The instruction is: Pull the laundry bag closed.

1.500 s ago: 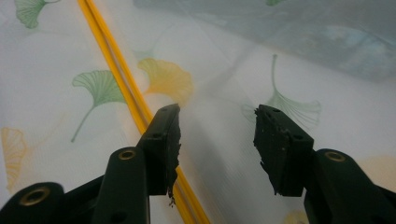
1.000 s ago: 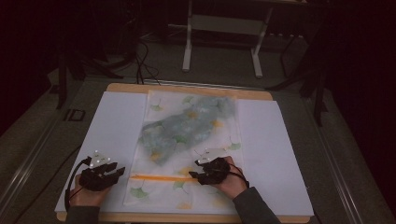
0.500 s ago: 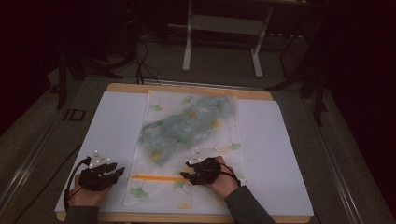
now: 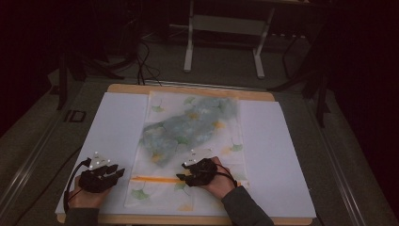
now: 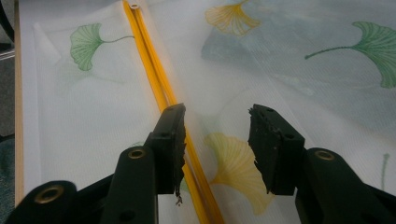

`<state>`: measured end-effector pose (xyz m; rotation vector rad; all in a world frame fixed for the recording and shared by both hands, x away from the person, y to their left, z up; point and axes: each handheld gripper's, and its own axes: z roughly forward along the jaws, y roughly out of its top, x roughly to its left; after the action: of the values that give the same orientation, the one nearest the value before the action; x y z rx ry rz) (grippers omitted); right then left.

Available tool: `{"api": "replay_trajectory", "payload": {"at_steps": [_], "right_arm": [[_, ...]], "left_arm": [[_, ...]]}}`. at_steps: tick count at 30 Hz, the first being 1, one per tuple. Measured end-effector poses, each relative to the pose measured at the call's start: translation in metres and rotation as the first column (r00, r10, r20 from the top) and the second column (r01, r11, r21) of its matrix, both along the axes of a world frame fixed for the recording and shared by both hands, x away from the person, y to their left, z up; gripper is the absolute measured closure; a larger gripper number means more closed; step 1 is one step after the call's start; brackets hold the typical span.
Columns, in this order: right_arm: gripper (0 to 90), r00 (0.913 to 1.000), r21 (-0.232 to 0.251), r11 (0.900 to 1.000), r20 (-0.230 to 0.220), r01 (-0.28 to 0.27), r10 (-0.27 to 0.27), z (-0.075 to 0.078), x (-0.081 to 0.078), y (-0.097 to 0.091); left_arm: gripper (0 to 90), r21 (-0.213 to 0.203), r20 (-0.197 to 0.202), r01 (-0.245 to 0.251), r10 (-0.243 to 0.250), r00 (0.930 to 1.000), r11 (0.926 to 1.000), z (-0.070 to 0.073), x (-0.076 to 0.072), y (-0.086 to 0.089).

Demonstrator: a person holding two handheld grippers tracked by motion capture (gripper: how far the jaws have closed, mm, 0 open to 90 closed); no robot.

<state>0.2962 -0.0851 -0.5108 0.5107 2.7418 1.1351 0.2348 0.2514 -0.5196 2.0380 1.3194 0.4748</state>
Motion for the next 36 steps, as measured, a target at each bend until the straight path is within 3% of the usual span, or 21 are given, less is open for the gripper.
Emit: {"api": "replay_trajectory", "payload": {"at_steps": [19, 36], "right_arm": [[55.7, 0.9992, 0.02, 0.999, 0.003, -0.039, 0.039, -0.001, 0.001, 0.025], [55.7, 0.9975, 0.016, 0.9974, -0.004, -0.071, 0.071, -0.003, 0.003, 0.042]], "left_arm": [[66.5, 0.005, 0.002, 0.001, -0.001, 1.0, 1.0, 0.001, -0.001, 0.001], [61.6, 0.009, 0.005, -0.01, 0.01, 0.9999, 0.9999, 0.004, -0.001, 0.002]]}}
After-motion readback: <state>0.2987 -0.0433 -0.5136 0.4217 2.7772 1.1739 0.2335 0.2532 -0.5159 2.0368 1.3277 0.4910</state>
